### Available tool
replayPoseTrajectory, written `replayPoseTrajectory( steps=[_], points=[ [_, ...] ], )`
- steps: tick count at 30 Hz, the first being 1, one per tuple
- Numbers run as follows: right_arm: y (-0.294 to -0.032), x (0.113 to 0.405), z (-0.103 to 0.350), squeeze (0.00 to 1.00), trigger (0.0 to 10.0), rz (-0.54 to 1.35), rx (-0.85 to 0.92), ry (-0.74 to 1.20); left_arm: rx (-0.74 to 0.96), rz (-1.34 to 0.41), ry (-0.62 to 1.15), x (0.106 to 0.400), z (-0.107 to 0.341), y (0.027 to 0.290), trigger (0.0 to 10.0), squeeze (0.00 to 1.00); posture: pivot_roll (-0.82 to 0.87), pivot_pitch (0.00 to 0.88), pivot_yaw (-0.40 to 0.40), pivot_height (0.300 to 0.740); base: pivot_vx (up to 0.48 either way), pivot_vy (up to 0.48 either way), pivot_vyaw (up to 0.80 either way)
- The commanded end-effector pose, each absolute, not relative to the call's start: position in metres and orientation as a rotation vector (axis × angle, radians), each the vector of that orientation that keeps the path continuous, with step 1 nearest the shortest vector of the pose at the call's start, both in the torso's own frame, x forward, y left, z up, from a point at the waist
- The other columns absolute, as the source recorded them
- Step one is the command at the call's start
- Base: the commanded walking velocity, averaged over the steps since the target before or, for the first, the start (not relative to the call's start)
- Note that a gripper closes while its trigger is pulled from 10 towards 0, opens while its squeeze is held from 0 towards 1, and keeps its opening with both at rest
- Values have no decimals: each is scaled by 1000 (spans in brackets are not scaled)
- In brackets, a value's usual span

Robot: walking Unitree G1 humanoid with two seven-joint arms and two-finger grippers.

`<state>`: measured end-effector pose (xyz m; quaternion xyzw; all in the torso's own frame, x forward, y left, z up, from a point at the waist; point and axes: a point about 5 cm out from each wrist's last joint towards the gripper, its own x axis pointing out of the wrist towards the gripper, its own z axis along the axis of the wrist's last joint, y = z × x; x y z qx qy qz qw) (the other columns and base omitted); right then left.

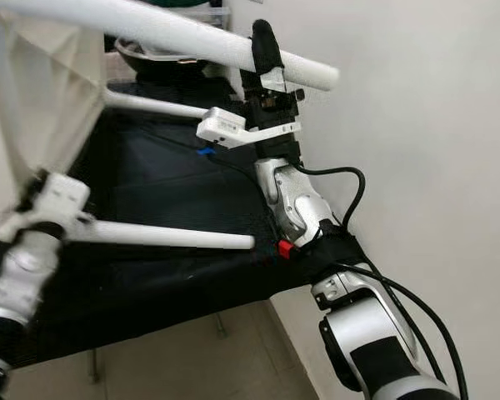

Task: Building children table

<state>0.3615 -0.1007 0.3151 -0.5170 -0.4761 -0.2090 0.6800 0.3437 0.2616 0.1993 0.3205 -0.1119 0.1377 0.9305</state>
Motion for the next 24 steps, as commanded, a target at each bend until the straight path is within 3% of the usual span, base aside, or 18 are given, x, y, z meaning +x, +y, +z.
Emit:
replayPoseTrajectory(
  steps=[1, 15, 24],
  points=[
    [-144, 370, 311, 0, 0, -610, -1062, -899, 675, 492, -209, 328, 222, 321, 10000, 0, 102, 35, -31, 740, 0, 0, 0],
    [-158, 380, 296, 0, 0, -580, -889, -724, 855, 548, -419, 318, 319, 349, 10000, 0, 122, 24, -24, 740, 0, 0, 0],
    [-166, 379, 317, 0, 0, -625, -848, -769, 952, 558, -591, 316, 399, 340, 10000, 0, 132, 30, -20, 740, 0, 0, 0]
  ],
)
